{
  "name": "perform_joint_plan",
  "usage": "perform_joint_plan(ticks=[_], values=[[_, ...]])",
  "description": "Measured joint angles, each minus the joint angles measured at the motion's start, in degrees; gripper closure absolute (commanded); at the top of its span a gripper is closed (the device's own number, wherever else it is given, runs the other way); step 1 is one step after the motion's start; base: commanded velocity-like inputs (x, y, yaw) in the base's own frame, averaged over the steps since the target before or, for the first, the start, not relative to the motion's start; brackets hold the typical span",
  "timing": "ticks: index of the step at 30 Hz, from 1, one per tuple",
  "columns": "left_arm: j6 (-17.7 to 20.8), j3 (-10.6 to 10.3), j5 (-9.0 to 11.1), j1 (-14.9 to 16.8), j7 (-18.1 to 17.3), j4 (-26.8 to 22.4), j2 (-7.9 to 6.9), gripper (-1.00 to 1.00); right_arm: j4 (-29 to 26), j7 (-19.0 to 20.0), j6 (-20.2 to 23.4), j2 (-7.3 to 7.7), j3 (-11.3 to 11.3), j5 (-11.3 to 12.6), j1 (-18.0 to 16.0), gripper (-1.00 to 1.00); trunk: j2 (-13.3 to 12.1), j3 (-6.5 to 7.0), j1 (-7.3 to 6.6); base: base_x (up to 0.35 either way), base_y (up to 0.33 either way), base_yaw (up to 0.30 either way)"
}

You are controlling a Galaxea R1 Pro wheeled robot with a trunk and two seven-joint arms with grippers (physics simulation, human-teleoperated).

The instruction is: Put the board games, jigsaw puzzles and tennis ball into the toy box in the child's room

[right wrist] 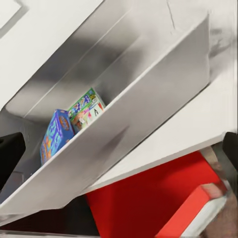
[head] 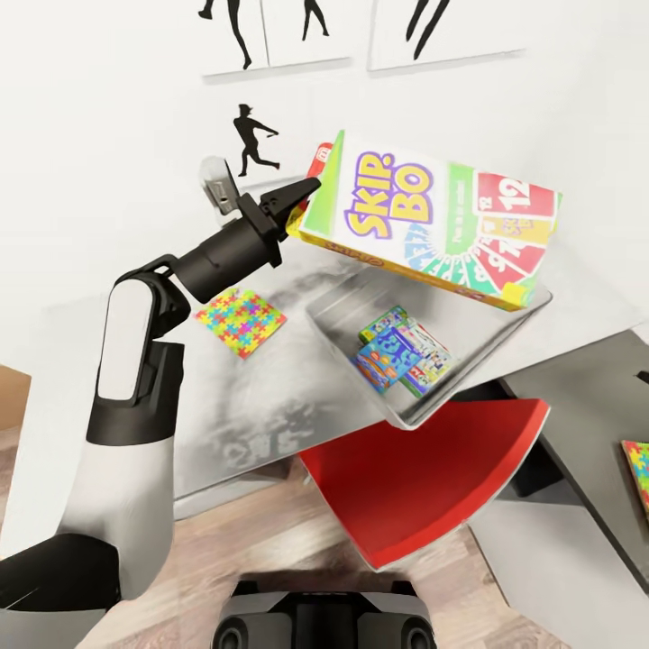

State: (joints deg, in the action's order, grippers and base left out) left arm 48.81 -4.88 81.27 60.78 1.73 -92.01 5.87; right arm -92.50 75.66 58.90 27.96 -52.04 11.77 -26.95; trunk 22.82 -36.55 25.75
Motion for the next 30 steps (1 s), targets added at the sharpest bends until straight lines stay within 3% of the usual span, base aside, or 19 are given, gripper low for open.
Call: perform_joint_plan(ticks=[14, 30], values=[[-0.1, 0.2, 0.3, -0.2, -0.4, 0.0, -0.24, 1.0, 0.0, -0.1, -0.1, -0.94, 0.0, -0.1, 0.0, -1.0, 0.0, 0.0, 0.0, -0.006, -0.302, 0.054], [0.0, 0.3, 0.2, -0.2, -0.8, 0.0, -0.37, 1.0, 0.0, 0.0, -0.2, -1.61, 0.0, -0.3, 0.0, -1.0, 0.0, 0.0, 0.0, 0.0, -0.046, 0.233]])
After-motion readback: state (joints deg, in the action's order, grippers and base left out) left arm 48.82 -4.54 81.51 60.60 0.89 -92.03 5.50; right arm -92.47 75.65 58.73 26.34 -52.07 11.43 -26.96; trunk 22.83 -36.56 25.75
